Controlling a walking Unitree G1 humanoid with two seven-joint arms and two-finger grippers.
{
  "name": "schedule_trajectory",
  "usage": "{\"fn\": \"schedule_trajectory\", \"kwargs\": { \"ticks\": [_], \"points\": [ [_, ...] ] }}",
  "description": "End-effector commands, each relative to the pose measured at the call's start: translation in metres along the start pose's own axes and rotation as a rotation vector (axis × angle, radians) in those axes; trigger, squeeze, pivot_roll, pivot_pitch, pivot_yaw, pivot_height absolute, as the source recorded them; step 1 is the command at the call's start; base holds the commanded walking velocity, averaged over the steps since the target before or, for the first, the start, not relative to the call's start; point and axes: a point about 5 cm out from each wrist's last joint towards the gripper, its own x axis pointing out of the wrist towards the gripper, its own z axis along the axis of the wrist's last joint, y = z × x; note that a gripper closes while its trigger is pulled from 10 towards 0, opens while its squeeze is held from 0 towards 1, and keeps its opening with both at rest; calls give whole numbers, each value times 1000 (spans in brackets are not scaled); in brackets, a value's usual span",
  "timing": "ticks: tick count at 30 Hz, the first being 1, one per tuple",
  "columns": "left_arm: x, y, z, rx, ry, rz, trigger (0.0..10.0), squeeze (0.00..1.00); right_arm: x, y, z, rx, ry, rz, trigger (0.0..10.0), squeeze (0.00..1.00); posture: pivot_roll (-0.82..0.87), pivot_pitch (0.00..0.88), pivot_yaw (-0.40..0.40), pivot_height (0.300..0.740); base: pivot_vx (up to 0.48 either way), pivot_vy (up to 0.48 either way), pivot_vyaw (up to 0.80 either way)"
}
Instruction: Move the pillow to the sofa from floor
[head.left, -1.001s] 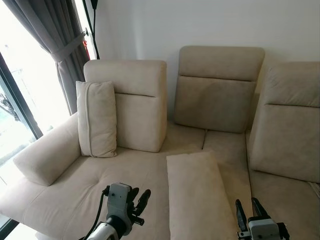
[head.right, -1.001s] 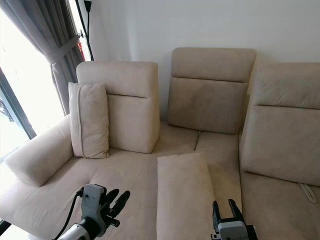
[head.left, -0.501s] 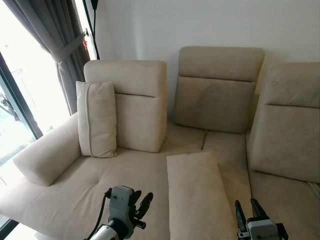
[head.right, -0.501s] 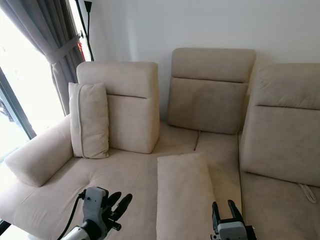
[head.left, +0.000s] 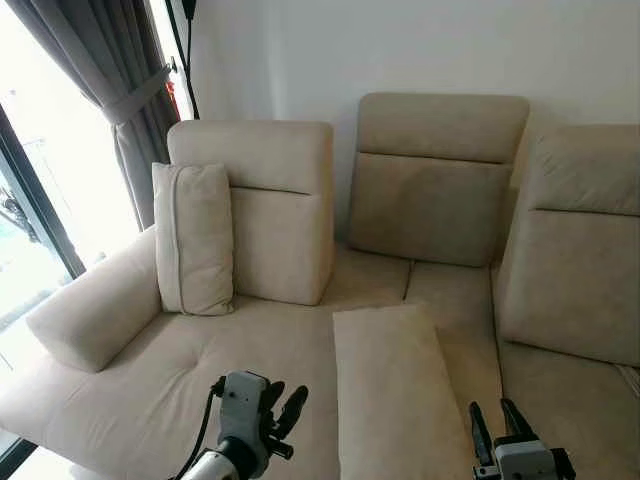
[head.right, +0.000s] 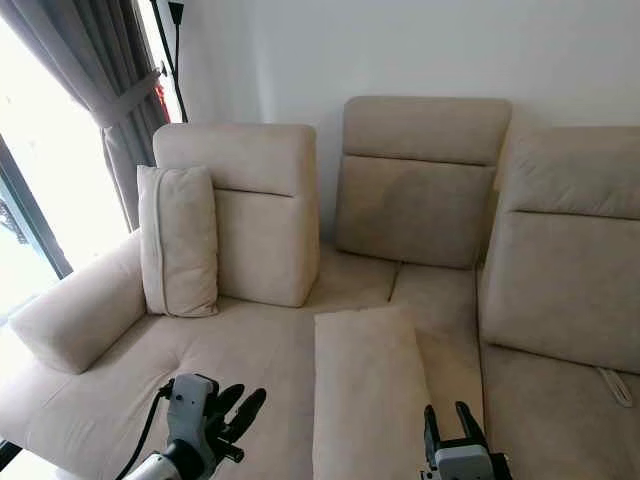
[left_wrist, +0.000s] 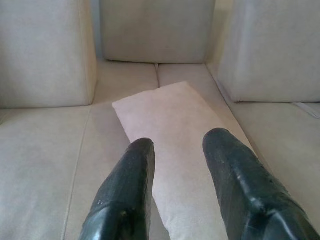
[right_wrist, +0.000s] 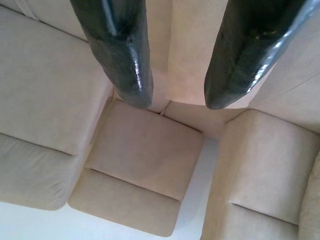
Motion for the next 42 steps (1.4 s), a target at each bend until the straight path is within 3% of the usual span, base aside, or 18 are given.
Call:
{"fn": "schedule_trajectory", "kwargs": {
  "ticks": [1,17,42],
  "points": [
    [-3,2,-1,9,13,3,10000,0,0,2,-1,4,0,-3,10000,0,125,0,69,740,0,0,0],
    [-1,0,-1,10,14,-1,10000,0,2,2,-2,5,0,-3,10000,0,126,0,67,740,0,0,0],
    [0,0,1,19,11,-7,10000,0,6,4,-2,8,-2,-5,10000,0,128,0,70,740,-259,0,0]
  ]
}}
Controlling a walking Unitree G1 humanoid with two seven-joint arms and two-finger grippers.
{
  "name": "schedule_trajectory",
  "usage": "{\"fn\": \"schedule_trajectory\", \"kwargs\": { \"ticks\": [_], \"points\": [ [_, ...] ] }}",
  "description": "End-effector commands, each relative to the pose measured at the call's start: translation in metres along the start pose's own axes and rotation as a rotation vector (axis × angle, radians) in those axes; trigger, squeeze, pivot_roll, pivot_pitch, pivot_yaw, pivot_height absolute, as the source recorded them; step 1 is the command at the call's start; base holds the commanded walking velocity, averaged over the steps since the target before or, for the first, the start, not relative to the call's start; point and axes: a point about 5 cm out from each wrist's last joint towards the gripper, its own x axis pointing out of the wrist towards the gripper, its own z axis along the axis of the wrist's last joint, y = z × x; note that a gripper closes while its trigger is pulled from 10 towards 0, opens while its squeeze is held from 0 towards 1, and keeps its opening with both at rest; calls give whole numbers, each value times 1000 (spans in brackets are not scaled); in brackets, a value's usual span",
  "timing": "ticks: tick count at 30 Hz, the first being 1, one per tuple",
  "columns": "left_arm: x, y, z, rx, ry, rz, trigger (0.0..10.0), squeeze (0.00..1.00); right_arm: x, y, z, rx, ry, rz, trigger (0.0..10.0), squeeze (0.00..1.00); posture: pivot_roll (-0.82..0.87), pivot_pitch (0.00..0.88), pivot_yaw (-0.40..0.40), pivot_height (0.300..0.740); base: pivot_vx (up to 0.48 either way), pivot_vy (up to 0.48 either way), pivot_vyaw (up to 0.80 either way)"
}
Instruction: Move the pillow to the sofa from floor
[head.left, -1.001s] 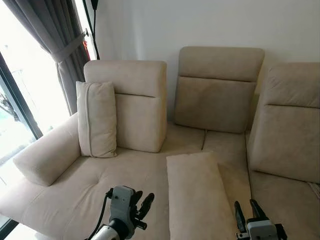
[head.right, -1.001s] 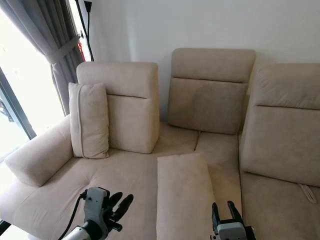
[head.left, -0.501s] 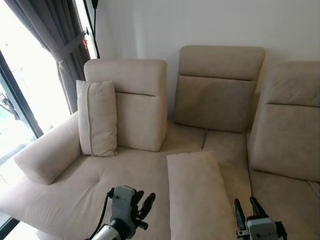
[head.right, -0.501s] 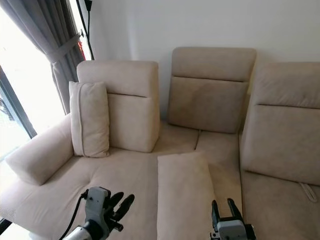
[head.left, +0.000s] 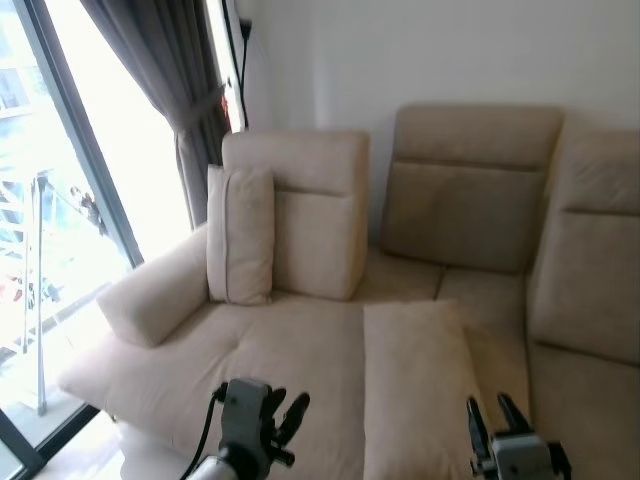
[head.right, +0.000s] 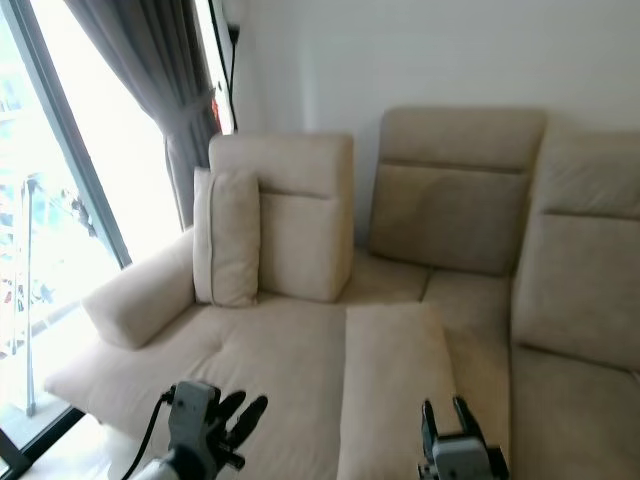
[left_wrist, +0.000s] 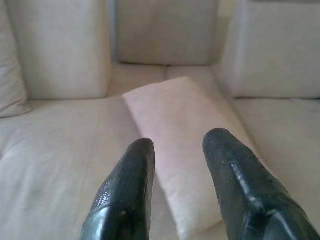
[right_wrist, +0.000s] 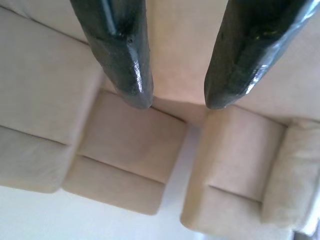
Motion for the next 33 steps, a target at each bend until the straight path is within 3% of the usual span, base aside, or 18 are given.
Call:
{"fn": "schedule_trajectory", "kwargs": {
  "ticks": [1,12,23,33],
  "points": [
    [-5,6,-6,4,31,23,10000,0,-1,5,-1,6,6,14,10000,0,128,0,70,740,-266,0,0],
    [-2,5,-4,9,27,17,10000,0,3,4,-3,8,6,8,10000,0,126,0,72,740,-261,0,0],
    [-2,5,-5,11,27,15,10000,0,3,3,-4,22,14,0,10000,0,125,0,72,740,0,0,0],
    [-2,4,-5,5,29,15,10000,0,3,2,-4,28,20,-7,10000,0,125,0,68,740,0,0,-800]
  ]
}}
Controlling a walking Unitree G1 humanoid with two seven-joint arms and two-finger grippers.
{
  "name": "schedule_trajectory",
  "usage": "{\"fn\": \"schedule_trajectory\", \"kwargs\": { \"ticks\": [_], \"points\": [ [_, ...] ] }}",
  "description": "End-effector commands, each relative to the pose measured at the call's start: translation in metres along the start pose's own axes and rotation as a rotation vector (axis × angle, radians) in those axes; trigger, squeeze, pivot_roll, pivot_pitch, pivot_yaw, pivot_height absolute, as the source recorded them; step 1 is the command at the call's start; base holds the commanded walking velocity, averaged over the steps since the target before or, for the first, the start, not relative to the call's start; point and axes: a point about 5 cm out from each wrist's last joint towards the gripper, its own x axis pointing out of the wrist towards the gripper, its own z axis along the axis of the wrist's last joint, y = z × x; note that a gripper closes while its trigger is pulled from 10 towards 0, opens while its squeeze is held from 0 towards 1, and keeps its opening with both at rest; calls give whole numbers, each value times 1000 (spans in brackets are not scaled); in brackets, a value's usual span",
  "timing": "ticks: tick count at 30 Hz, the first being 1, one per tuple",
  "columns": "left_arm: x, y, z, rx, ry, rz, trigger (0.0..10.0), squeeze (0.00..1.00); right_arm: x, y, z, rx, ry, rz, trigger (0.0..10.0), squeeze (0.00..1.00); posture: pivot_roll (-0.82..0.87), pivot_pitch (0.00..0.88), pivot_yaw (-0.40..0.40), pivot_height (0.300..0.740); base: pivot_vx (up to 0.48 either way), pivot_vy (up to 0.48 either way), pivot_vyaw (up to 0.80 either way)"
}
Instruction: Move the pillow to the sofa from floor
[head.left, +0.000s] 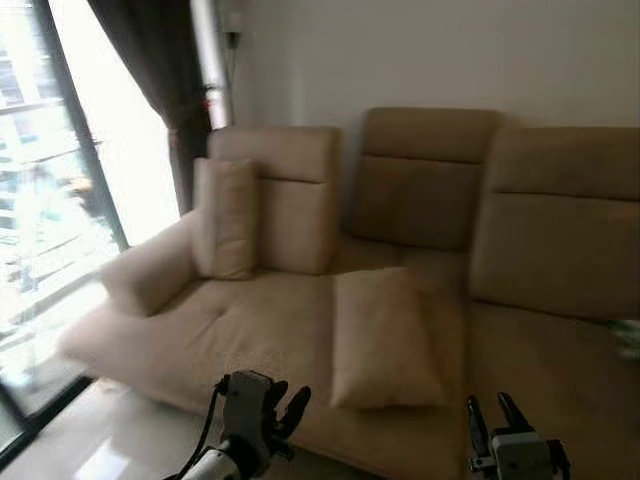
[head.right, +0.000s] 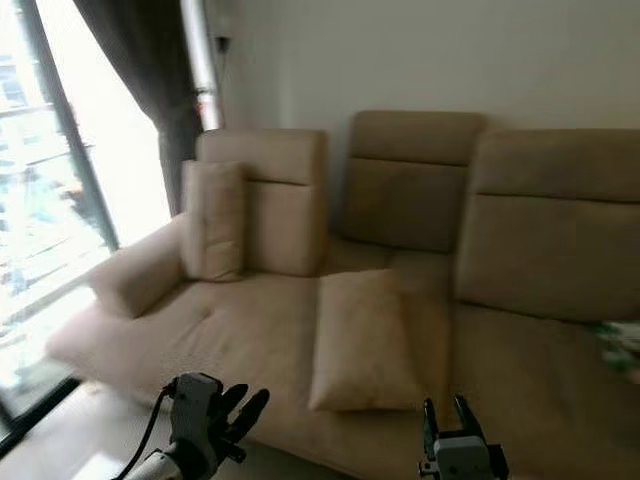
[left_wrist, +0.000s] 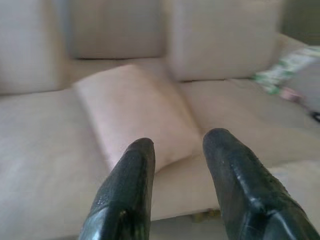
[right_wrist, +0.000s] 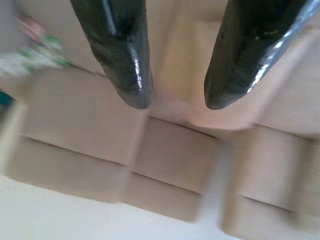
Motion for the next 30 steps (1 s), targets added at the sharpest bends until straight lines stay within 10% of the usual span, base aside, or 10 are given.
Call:
{"fn": "schedule_trajectory", "kwargs": {
  "ticks": [1,30],
  "points": [
    [-1,1,-2,0,13,7,10000,0,0,2,-1,13,8,1,10000,0,125,0,68,740,0,0,-800],
    [0,-3,-1,9,-7,-17,10000,0,3,4,8,5,-3,-3,10000,0,122,0,72,740,0,0,-102]
  ]
}}
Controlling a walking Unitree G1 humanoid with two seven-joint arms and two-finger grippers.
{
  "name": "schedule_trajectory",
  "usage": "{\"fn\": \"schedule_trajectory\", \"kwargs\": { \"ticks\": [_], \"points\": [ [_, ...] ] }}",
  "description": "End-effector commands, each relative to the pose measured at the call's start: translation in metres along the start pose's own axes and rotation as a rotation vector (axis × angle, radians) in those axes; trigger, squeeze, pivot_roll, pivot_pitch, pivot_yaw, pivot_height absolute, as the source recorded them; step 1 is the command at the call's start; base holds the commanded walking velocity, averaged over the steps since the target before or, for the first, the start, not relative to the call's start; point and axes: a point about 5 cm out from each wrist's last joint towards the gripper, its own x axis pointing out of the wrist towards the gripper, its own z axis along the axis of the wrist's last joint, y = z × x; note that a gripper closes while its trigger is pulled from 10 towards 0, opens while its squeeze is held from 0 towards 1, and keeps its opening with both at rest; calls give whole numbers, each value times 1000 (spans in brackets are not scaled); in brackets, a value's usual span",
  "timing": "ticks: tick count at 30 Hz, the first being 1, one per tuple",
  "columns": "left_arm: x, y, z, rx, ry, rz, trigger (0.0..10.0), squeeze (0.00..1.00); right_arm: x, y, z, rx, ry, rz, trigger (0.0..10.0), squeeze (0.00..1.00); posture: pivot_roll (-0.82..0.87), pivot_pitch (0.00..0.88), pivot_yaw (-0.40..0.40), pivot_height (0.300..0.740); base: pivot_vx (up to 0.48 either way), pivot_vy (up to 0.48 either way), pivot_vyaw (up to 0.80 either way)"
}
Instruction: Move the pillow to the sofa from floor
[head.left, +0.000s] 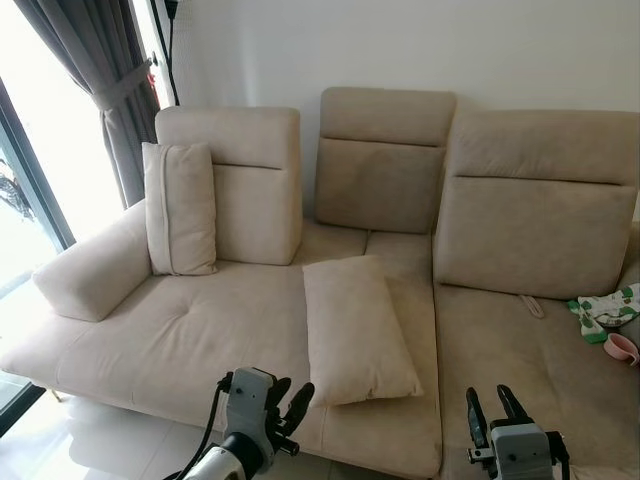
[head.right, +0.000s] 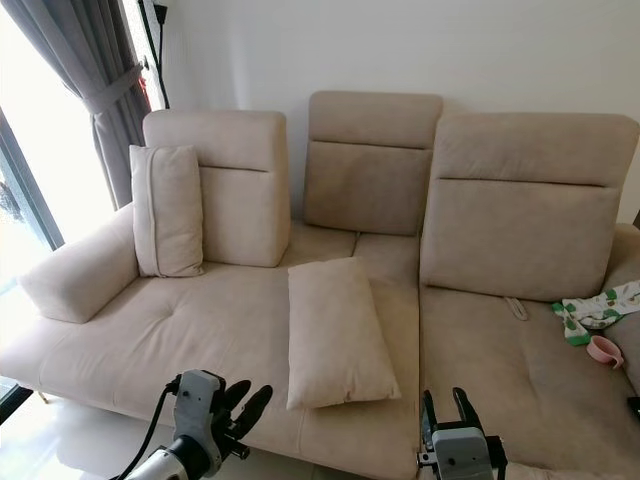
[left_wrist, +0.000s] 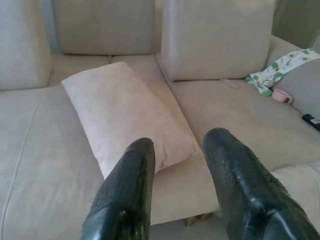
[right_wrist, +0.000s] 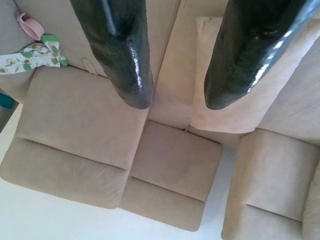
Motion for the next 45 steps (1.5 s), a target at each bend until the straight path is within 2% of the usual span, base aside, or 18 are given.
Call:
{"fn": "schedule_trajectory", "kwargs": {
  "ticks": [1,14,45],
  "points": [
    [-2,2,-2,10,8,0,10000,0,-2,1,0,2,11,-4,10000,0,122,0,72,740,0,0,0],
    [-3,1,-3,18,16,-11,10000,0,-6,1,1,-1,28,-14,10000,0,119,0,78,740,0,-270,0],
    [-5,-1,-3,19,24,-19,10000,0,-8,-1,1,-15,44,-12,10000,0,117,2,79,740,0,-408,0]
  ]
}}
